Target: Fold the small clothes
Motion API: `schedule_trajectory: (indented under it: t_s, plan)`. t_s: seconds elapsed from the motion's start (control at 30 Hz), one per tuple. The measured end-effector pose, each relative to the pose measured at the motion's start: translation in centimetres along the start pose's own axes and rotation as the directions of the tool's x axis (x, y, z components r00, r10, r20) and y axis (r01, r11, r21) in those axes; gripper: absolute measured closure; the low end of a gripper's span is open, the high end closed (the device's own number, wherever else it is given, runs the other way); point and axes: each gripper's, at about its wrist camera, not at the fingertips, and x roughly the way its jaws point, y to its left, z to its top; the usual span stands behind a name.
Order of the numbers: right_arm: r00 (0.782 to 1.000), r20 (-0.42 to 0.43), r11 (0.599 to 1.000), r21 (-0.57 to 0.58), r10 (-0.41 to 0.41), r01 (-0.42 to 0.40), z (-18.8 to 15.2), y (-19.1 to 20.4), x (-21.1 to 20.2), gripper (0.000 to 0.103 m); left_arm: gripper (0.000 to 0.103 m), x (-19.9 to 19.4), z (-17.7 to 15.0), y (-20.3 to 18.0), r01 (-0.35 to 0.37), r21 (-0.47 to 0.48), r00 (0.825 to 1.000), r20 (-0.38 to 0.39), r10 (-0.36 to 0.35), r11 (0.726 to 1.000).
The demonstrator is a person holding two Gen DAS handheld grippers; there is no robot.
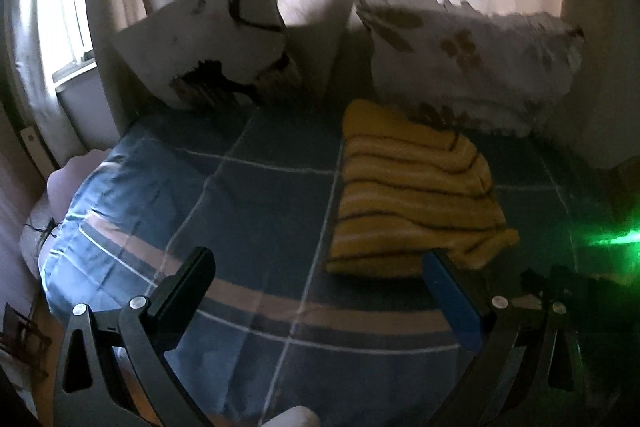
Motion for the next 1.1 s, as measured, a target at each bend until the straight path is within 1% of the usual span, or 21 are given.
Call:
schedule_trajectory:
  t_s: [0.2,0.5,0.73,0.9,1.1]
  plan:
    - [1.0,0.015,1.0,-0.022,-0.018,0.019,-0.2,0.0,-0.1,0.044,0.0,0.1,-0.7,-0.5,0.03,0.002,0.999,-0.032,-0.03,1.0]
    - [0.999,-0.01,0.999,-0.001,-0.039,0.039,-0.2,-1.4,0.5,0.043,0.0,1.4,-1.8,-1.2,0.089,-0.014,0.988,-0.123,-0.09,0.996]
    - [0.997,-0.044,0.998,0.011,-0.056,0.056,-1.1,-1.5,1.1,0.043,0.0,2.0,-2.5,-1.5,0.114,-0.043,0.979,-0.164,-0.12,0.993]
    - [0.997,-0.044,0.998,0.006,-0.063,0.063,-1.4,-1.8,1.0,0.042,0.0,2.3,-3.0,-1.7,0.13,-0.043,0.972,-0.192,-0.136,0.991]
    - [0.997,-0.034,0.998,0.002,-0.065,0.065,-1.4,-1.7,0.9,0.042,0.0,2.2,-3.2,-1.6,0.143,-0.051,0.969,-0.195,-0.15,0.988]
